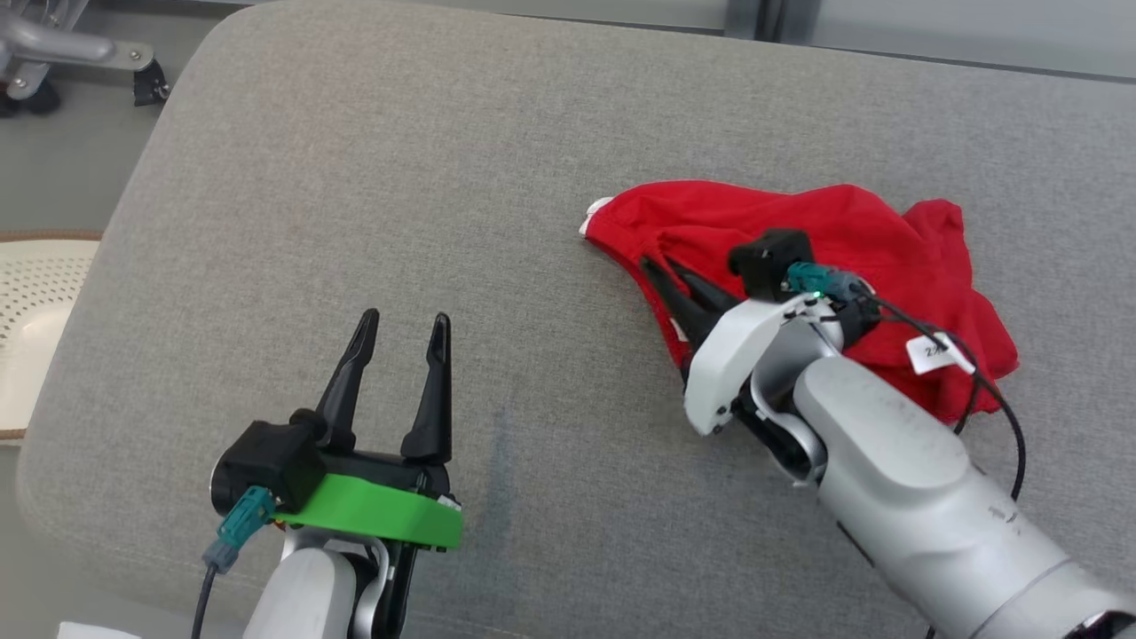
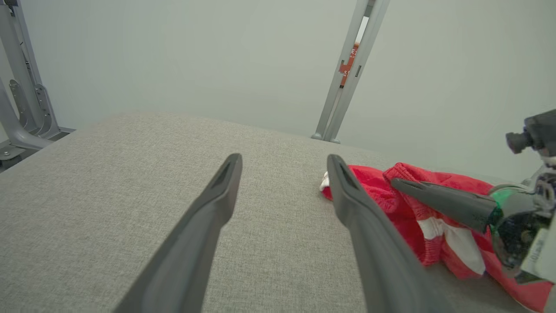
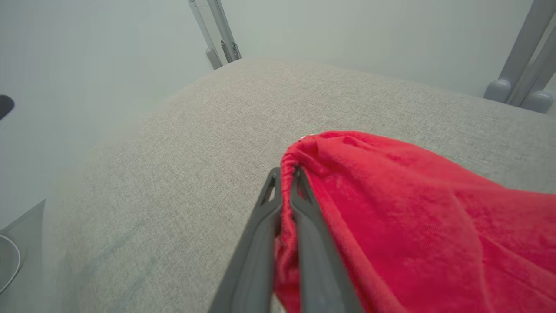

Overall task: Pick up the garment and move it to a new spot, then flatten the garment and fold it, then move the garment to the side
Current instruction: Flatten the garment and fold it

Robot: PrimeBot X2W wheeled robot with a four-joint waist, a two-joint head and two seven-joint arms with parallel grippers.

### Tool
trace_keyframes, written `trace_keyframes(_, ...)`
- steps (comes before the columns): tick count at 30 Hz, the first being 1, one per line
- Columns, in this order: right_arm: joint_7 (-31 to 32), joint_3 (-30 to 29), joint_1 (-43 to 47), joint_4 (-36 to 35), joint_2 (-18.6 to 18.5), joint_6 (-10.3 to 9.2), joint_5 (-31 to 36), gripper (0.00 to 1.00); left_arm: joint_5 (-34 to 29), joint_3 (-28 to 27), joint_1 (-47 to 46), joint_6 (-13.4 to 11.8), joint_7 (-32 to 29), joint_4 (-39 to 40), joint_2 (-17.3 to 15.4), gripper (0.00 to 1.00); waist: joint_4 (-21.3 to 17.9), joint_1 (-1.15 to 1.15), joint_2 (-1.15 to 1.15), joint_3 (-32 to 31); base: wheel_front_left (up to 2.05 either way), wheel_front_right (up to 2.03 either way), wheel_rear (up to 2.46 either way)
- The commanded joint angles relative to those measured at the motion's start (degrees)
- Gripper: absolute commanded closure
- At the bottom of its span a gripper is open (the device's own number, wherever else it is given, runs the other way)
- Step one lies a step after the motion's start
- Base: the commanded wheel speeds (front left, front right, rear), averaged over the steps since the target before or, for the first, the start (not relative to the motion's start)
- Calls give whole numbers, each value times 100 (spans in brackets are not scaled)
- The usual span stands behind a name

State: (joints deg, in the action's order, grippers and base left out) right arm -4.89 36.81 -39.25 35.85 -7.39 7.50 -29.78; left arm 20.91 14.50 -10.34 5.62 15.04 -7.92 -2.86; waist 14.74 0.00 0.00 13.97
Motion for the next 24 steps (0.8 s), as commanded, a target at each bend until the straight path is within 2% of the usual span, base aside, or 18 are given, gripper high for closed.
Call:
trace_keyframes(1, 82, 66, -171, 144, -109, -4, -172, 100, 47, 15, -133, 13, 16, -11, -9, 0, 153, 0, 0, 130, 0, 0, 0)
trace_keyframes(7, 334, 439, -749, 905, -469, -4, -604, 100, 190, 162, -251, -33, 16, 14, -8, 0, 380, 0, 0, 311, 0, 0, 0)
trace_keyframes(8, 352, 529, -853, 1050, -494, -3, -652, 55, 192, 168, -262, -47, 16, 21, -7, 0, 396, 0, 0, 342, 0, 0, 0)
trace_keyframes(9, 339, 562, -898, 1130, -502, -4, -669, 0, 191, 170, -266, -55, 16, 21, -7, 0, 400, 0, 0, 353, 0, 0, 0)
trace_keyframes(14, 77, 795, -1116, 1557, -447, -4, -743, 0, 176, 169, -315, -78, 16, -9, -7, 0, 335, 0, 0, 382, 0, 0, 0)
trace_keyframes(17, -144, 898, -1181, 1665, -421, -5, -808, 0, 106, 141, -321, -73, 16, -27, -7, 0, 196, 0, 0, 338, 0, 0, 0)
trace_keyframes(20, -393, 1151, -1296, 1848, -488, -7, -481, 0, 67, 74, -321, -52, 16, -43, -9, 0, 12, 0, 0, 258, 0, 0, 0)
trace_keyframes(24, -591, 1251, -1230, 1782, -321, -6, -575, 0, -24, -19, -291, -15, 16, -65, -9, 0, -253, 0, 0, 119, 0, 0, 0)
